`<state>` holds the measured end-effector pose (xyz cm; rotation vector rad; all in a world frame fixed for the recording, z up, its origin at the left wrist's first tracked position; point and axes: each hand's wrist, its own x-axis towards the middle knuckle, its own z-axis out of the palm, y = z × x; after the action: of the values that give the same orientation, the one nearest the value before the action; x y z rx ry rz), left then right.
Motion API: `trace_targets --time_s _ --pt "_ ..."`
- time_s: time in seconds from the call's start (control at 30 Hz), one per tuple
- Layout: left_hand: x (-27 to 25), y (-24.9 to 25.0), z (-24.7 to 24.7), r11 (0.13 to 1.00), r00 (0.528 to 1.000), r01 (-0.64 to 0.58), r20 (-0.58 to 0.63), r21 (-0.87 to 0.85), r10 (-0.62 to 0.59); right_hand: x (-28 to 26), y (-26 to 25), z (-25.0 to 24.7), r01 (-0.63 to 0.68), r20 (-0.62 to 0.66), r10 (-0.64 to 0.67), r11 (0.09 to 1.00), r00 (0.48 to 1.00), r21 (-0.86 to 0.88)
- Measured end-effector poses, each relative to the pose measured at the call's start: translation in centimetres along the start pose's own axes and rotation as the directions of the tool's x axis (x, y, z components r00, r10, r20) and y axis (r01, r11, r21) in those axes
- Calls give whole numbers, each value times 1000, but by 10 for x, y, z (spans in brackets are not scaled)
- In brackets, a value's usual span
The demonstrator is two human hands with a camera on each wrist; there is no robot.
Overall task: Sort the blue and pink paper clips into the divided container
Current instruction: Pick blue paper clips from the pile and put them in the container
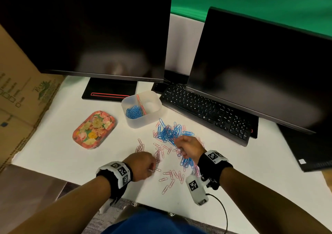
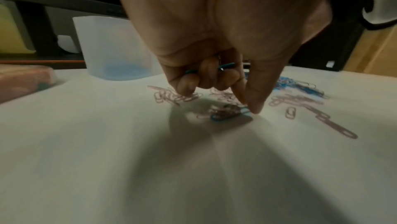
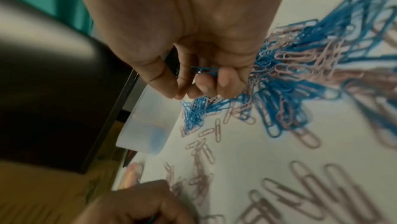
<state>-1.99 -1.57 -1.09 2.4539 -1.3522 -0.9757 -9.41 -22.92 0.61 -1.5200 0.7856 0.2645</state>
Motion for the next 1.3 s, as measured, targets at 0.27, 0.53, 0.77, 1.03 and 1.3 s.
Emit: trace_targets --time_s 0.27,0.53,0.77,1.03,1.3 --pt "7 1 10 991 997 21 -80 128 -11 -14 26 -35 179 -94 -239 890 966 -420" --pt "15 -1 4 990 992 64 -114 127 -50 -37 53 -52 349 249 -281 396 927 -850" --pt "16 -3 3 996 982 35 -190 79 -19 -52 67 -58 490 440 -252 193 862 -850" --pt "23 3 -18 993 936 15 -349 -118 -56 -39 66 -49 544 488 -308 127 817 -830" --pt "18 3 -22 987 931 15 -359 -159 -72 -33 54 -47 526 484 -244 149 840 -837"
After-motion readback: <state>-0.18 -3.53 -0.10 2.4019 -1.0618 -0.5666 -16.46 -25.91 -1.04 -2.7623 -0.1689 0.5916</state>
